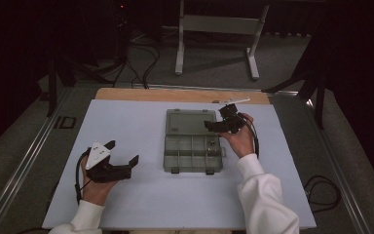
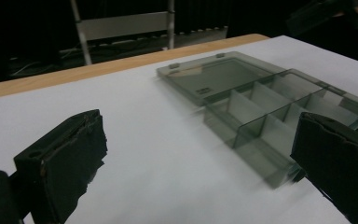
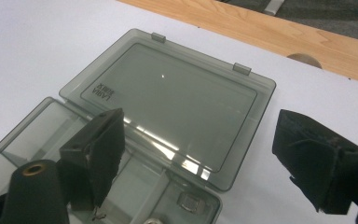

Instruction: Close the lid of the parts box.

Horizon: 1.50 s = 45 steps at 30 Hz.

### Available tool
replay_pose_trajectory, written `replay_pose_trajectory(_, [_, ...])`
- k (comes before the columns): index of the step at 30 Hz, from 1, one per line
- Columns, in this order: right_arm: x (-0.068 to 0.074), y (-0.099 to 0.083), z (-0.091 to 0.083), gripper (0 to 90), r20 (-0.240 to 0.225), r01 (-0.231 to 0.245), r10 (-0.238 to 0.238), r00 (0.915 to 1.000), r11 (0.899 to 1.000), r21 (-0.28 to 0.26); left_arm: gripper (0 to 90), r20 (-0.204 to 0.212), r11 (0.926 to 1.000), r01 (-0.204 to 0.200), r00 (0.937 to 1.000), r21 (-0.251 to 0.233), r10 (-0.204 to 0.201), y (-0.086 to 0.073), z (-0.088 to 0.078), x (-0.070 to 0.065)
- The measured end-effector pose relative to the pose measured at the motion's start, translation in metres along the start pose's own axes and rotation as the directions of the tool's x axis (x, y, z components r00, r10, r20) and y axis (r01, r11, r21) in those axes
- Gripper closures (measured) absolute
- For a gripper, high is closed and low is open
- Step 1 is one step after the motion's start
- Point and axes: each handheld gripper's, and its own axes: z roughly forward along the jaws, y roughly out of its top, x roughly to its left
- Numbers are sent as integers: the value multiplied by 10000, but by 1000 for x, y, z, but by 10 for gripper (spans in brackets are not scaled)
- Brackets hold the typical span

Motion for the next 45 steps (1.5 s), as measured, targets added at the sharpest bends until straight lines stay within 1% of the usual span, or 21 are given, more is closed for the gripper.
replay_pose_trajectory(5, [-3,-2,5,195,33,-160,160,9999,9999,47,34,447,9990,-384,9983,237,373,7,28,-20])
replay_pose_trajectory(7, [-3,-2,7,206,72,-194,193,9998,9998,57,38,525,9989,-380,9979,265,366,7,38,-25])
replay_pose_trajectory(8, [-3,-2,7,206,72,-194,193,9998,9998,57,41,525,9989,-380,9979,265,366,7,38,-25])
replay_pose_trajectory(9, [-4,-3,8,213,65,-209,209,9998,9998,64,43,606,9990,-331,9977,307,312,6,46,-30])
replay_pose_trajectory(11, [-4,-3,10,219,122,-212,210,9997,9997,88,45,709,9987,-308,9971,394,279,5,55,-35])
replay_pose_trajectory(12, [-4,-3,10,219,122,-212,210,9997,9997,88,47,709,9987,-308,9971,394,279,5,55,-35])
replay_pose_trajectory(17, [-5,-5,15,263,214,-262,261,9994,9997,37,60,868,9964,-269,9960,805,199,-1,72,-45])
replay_pose_trajectory(18, [-6,-6,17,273,181,-364,362,9992,9993,94,81,924,9954,-283,9955,917,198,-2,75,-47])
replay_pose_trajectory(19, [-7,-7,18,276,176,-385,383,9991,9992,118,107,783,9929,-309,9967,1145,219,-5,79,-52])
replay_pose_trajectory(22, [-8,-9,21,287,196,-489,486,9986,9987,165,171,738,9910,-335,9970,1300,240,-9,83,-55])
replay_pose_trajectory(23, [-9,-10,22,289,189,-500,497,9986,9986,179,195,627,9890,-322,9978,1442,234,-10,85,-57])
replay_pose_trajectory(27, [-13,-14,25,289,197,-641,635,9978,9975,312,300,654,9870,-258,9977,1586,156,-12,88,-59])
replay_pose_trajectory(29, [-15,-16,27,289,203,-755,748,9970,9964,374,359,798,9832,-257,9967,1808,114,-15,92,-61])
replay_pose_trajectory(31, [-16,-19,29,287,108,-845,841,9964,9955,438,397,729,9787,-475,9968,1995,335,-16,93,-63])
replay_pose_trajectory(34, [-18,-24,33,284,116,-927,921,9957,9941,566,468,662,9742,-530,9970,2194,394,-18,95,-65])
replay_pose_trajectory(36, [-19,-26,34,284,103,-1003,998,9950,9929,640,500,676,9729,-508,9970,2256,364,-19,96,-65])
replay_pose_trajectory(37, [-20,-28,37,284,27,-1137,1138,9935,9910,711,512,654,9691,-502,9972,2416,353,-21,98,-66])
replay_pose_trajectory(38, [-21,-29,38,285,26,-1190,1192,9929,9898,784,522,654,9691,-502,9972,2416,353,-21,98,-66])
replay_pose_trajectory(39, [-21,-30,39,286,3,-1225,1229,9924,9887,865,532,566,9668,-390,9981,2526,255,-22,99,-65])
replay_pose_trajectory(43, [-21,-31,41,300,32,-1302,1305,9914,9866,985,576,482,9632,-258,9987,2677,134,-23,100,-64])
replay_pose_trajectory(45, [-22,-31,42,307,-4,-1378,1386,9903,9850,1038,605,503,9614,-309,9986,2735,178,-23,100,-64])
